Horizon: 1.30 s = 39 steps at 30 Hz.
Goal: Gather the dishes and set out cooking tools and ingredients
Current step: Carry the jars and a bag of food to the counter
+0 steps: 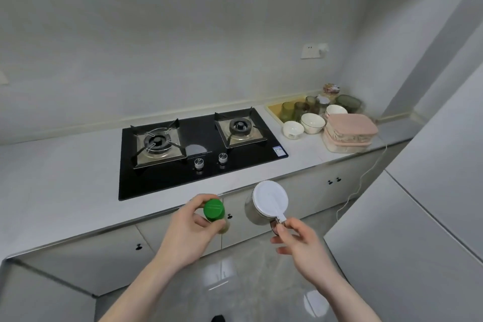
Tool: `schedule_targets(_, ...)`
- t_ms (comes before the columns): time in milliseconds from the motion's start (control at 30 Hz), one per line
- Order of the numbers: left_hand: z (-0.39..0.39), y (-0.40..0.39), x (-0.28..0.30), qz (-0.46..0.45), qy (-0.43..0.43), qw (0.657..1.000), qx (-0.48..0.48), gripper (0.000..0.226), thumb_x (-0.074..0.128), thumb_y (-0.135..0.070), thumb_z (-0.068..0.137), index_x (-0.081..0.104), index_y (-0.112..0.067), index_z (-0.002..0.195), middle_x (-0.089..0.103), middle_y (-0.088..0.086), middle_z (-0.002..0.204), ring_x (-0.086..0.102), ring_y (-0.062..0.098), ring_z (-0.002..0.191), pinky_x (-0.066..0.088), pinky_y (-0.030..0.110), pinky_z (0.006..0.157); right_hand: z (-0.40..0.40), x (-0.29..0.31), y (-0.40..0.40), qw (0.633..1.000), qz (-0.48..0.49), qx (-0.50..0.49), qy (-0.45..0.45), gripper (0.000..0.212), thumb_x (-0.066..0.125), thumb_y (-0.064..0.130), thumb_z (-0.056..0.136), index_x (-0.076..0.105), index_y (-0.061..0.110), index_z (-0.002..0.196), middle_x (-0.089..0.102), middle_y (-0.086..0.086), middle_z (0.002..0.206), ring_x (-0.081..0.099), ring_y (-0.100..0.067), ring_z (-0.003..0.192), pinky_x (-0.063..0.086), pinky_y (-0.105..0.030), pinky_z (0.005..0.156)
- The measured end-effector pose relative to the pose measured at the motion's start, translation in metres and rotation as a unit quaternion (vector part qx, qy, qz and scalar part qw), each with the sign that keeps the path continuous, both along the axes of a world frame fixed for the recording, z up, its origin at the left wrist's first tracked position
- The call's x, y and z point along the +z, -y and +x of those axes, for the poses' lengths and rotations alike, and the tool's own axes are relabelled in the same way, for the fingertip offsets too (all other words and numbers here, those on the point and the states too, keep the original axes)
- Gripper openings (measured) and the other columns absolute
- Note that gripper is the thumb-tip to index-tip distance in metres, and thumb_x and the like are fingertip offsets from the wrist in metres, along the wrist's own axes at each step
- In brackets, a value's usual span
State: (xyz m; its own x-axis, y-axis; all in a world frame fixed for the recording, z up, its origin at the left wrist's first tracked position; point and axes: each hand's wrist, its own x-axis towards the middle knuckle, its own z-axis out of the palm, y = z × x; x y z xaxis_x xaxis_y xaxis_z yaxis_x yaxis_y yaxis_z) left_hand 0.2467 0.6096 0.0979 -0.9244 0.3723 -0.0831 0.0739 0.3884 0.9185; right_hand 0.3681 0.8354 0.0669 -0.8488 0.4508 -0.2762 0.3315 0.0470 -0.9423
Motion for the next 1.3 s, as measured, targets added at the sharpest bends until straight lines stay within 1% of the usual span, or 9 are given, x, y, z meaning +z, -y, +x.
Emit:
schedule_targets(233, -0.065, -0.043, -0.003, -0.008, 0.017, 1.000, -0.024, 0.038, 0.081, -0.013, 0.077, 0.067, -0.036, 0.104, 0.069, -0.028, 0.095, 0.071, 0.010, 0.066, 0.051, 0.019, 0.067, -0.044, -0.009, -0.035, 0.999, -0.007, -0.036, 0.001, 0.016, 0.060, 0.019, 0.101, 0.070, 0.010, 0.092, 0.069, -0.008, 0.105, 0.075, -0.016, 0.089, 0.061, -0.037, 0.080)
schedule_targets(333, -0.079, -0.070, 0.000, -0.019, 0.013, 0.998, -0.060, 0.038, 0.082, -0.016, 0.077, 0.067, -0.038, 0.105, 0.070, -0.022, 0.100, 0.072, 0.012, 0.068, 0.053, 0.024, 0.074, -0.046, -0.013, -0.055, 0.998, -0.013, -0.053, 0.008, 0.016, 0.060, 0.020, 0.100, 0.069, 0.009, 0.093, 0.069, -0.007, 0.104, 0.074, -0.016, 0.091, 0.060, -0.033, 0.078)
schedule_targets(433, -0.094, -0.103, 0.002, -0.026, 0.007, 0.995, -0.095, 0.038, 0.081, -0.016, 0.079, 0.066, -0.037, 0.107, 0.070, -0.018, 0.099, 0.072, 0.012, 0.066, 0.051, 0.016, 0.064, -0.051, -0.019, -0.085, 0.996, -0.019, -0.082, 0.010, 0.015, 0.061, 0.021, 0.100, 0.068, 0.009, 0.094, 0.069, -0.004, 0.101, 0.074, -0.016, 0.091, 0.059, -0.031, 0.076)
schedule_targets(567, -0.108, -0.148, 0.003, -0.042, -0.013, 0.992, -0.117, 0.038, 0.081, -0.018, 0.080, 0.065, -0.041, 0.107, 0.067, -0.025, 0.095, 0.071, 0.018, 0.065, 0.053, 0.021, 0.057, -0.061, -0.026, -0.125, 0.994, -0.039, -0.106, 0.007, 0.013, 0.061, 0.021, 0.100, 0.068, 0.011, 0.094, 0.069, -0.003, 0.099, 0.074, -0.018, 0.090, 0.060, -0.034, 0.078)
schedule_targets(733, -0.129, -0.205, 0.000, -0.059, -0.039, 0.990, -0.119, 0.038, 0.082, -0.020, 0.079, 0.066, -0.040, 0.107, 0.070, -0.024, 0.098, 0.071, 0.011, 0.067, 0.055, 0.025, 0.069, -0.084, -0.035, -0.181, 0.994, -0.051, -0.100, 0.013, 0.012, 0.063, 0.020, 0.099, 0.068, 0.009, 0.095, 0.069, 0.003, 0.089, 0.073, -0.016, 0.086, 0.058, -0.034, 0.076)
schedule_targets(833, -0.142, -0.248, -0.003, -0.059, -0.034, 0.992, -0.105, 0.038, 0.081, -0.017, 0.079, 0.066, -0.037, 0.107, 0.073, -0.013, 0.082, 0.067, 0.009, 0.061, 0.052, 0.016, 0.067, -0.099, -0.035, -0.228, 0.995, -0.044, -0.093, 0.010, 0.009, 0.064, 0.019, 0.098, 0.068, 0.012, 0.094, 0.069, 0.000, 0.094, 0.074, -0.018, 0.087, 0.058, -0.033, 0.074)
schedule_targets(967, -0.162, -0.316, -0.005, -0.055, -0.021, 0.995, -0.081, 0.038, 0.081, -0.015, 0.077, 0.066, -0.035, 0.105, 0.056, -0.006, 0.048, 0.045, 0.007, 0.049, 0.043, 0.016, 0.056, -0.122, -0.033, -0.308, 0.997, -0.026, -0.077, 0.019, 0.010, 0.066, 0.025, 0.096, 0.068, 0.016, 0.093, 0.070, 0.001, 0.095, 0.075, -0.015, 0.087, 0.058, -0.033, 0.076)
schedule_targets(1167, -0.195, -0.387, -0.010, -0.046, -0.006, 0.998, -0.048, 0.042, 0.083, -0.019, 0.074, 0.066, -0.041, 0.106, 0.058, 0.015, 0.060, 0.051, 0.014, 0.056, 0.055, 0.030, 0.068, -0.163, -0.019, -0.394, 0.999, -0.006, -0.040, 0.023, 0.012, 0.064, 0.026, 0.098, 0.069, 0.016, 0.093, 0.071, -0.001, 0.095, 0.074, -0.012, 0.086, 0.059, -0.030, 0.077)
schedule_targets(1300, -0.222, -0.415, -0.010, -0.052, -0.006, 0.998, -0.041, 0.041, 0.081, -0.015, 0.078, 0.064, -0.037, 0.108, 0.073, 0.007, 0.074, 0.065, 0.026, 0.062, 0.056, 0.029, 0.064, -0.195, -0.010, -0.430, 1.000, 0.008, -0.022, 0.017, 0.016, 0.064, 0.026, 0.097, 0.070, 0.020, 0.083, 0.071, 0.005, 0.088, 0.075, -0.011, 0.084, 0.061, -0.037, 0.081)
